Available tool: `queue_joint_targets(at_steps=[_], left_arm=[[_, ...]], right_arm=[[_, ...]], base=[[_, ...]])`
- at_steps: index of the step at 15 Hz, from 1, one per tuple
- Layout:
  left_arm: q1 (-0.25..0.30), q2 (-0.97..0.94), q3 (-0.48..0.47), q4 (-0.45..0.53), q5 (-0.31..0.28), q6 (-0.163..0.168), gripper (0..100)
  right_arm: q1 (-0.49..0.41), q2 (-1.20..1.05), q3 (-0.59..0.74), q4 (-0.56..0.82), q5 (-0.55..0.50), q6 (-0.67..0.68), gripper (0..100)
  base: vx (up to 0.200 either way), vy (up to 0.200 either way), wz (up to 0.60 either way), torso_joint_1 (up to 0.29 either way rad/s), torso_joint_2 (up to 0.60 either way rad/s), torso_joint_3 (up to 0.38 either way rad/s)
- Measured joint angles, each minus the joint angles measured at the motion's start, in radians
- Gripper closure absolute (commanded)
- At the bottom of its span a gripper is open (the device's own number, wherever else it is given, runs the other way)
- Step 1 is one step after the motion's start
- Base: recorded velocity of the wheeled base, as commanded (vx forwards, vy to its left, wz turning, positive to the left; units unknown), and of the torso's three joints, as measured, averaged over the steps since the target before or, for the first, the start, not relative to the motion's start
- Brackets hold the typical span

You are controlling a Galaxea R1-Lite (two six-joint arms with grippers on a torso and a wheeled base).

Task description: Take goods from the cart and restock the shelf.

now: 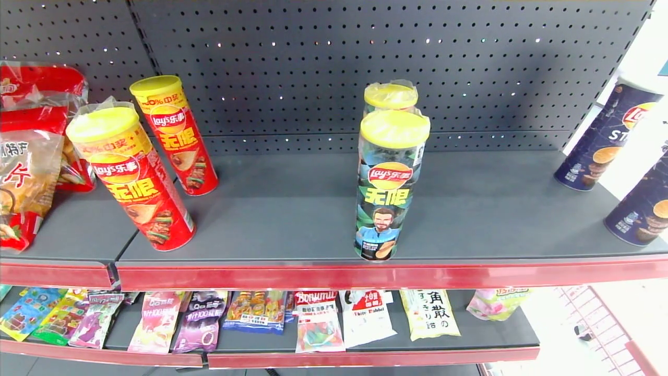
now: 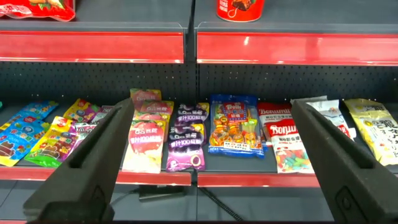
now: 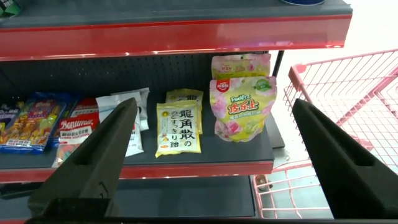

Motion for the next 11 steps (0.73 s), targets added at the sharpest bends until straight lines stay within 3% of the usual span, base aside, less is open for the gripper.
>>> queue_joint_targets(at_steps=[11], left_arm=[[0.000, 0.000, 0.000, 0.000, 0.001, 0.000, 0]], right_arm=[[0.000, 0.000, 0.000, 0.000, -0.002, -0.011, 0]], base=[[0.000, 0.000, 0.00, 0.000, 0.00, 0.000]])
